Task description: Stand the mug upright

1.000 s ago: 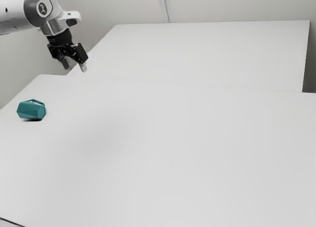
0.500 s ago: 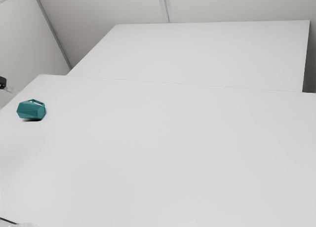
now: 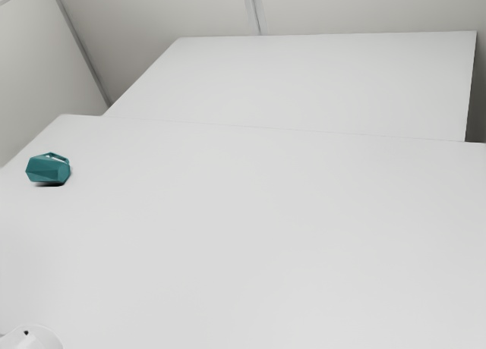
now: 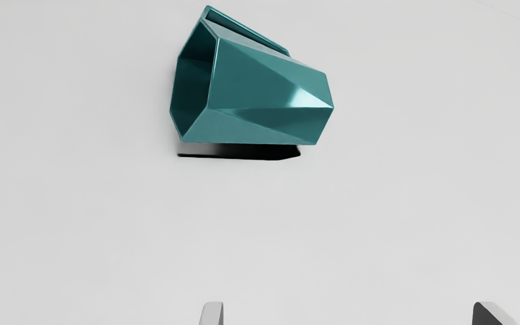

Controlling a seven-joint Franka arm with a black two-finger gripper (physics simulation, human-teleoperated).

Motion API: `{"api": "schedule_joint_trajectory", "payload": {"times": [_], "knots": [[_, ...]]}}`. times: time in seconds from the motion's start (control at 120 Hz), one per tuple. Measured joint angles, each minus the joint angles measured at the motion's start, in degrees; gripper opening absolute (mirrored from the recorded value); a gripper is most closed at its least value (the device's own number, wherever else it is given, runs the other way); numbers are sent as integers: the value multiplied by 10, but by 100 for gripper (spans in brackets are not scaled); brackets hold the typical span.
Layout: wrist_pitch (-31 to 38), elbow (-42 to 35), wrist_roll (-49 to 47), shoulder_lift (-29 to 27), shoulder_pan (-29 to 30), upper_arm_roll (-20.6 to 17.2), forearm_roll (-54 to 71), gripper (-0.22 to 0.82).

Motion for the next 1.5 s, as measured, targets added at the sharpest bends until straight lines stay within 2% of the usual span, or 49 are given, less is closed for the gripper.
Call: {"api": "schedule_joint_trajectory", "payload": {"times": [0.167,0.267,0.475,0.642,1.1,1.35,1.5], "knots": [[1,93,87,90,-2,-22,-16,60],[18,105,129,110,-4,-35,-24,60],[58,117,198,148,-7,-39,-51,60],[81,157,238,187,-7,-51,-76,60],[115,120,303,178,-25,-63,-105,59],[121,171,323,211,-34,-75,-123,59],[123,177,331,222,-35,-84,-126,59]]}}
